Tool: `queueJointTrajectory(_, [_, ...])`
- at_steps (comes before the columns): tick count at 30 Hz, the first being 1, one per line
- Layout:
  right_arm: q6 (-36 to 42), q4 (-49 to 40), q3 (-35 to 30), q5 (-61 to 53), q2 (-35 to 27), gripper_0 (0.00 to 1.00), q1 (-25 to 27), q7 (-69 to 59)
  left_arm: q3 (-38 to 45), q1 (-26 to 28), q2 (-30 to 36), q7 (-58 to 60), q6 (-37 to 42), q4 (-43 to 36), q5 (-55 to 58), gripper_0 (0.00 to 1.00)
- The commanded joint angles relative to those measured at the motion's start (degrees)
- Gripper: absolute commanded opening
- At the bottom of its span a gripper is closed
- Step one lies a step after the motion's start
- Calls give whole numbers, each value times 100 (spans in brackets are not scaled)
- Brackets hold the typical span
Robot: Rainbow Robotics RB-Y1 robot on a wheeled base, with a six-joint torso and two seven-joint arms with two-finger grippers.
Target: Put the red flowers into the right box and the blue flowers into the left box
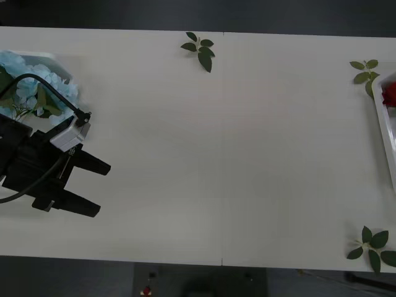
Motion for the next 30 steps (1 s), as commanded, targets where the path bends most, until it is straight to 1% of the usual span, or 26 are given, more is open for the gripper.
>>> queueJointTrajectory(1, [129,-761,89,-35,637,100,-115,1554,61,-8,202,-602,-137,-160,36,89])
queueJointTrajectory(2, [217,-822,98,-35,681,100,-115,1765,61,-8,202,-707,-164,-160,28,89])
queueJointTrajectory(4, [665,-972,98,-26,840,100,-124,2662,61,0,202,-1191,-287,-151,-7,88])
queueJointTrajectory(7, [1219,-1086,98,-44,928,100,-133,3572,52,9,194,-1811,-436,-160,1,89])
queueJointTrajectory(10, [1474,-1095,98,-184,989,100,-133,3572,52,53,194,-1811,-700,-151,45,89])
queueJointTrajectory(13, [1649,-1095,98,-237,1270,100,-133,3572,61,123,194,-1811,-797,-151,98,89])
queueJointTrajectory(17, [1676,-1191,151,-17,1727,100,-159,3572,52,167,194,-1811,-797,-160,107,89])
queueJointTrajectory(22, [1614,-1200,528,730,2422,100,-317,3572,61,220,185,-1811,-797,-151,124,88])
queueJointTrajectory(25, [1526,-1191,845,1090,2650,100,-361,3572,52,229,185,-1811,-797,-151,124,89])
queueJointTrajectory(28, [1421,-1200,1144,1310,2685,100,-396,3572,52,229,185,-1811,-797,-151,124,89])
queueJointTrajectory(30, [1421,-1200,1232,1442,2677,100,-431,3572,52,229,185,-1811,-797,-151,124,89])
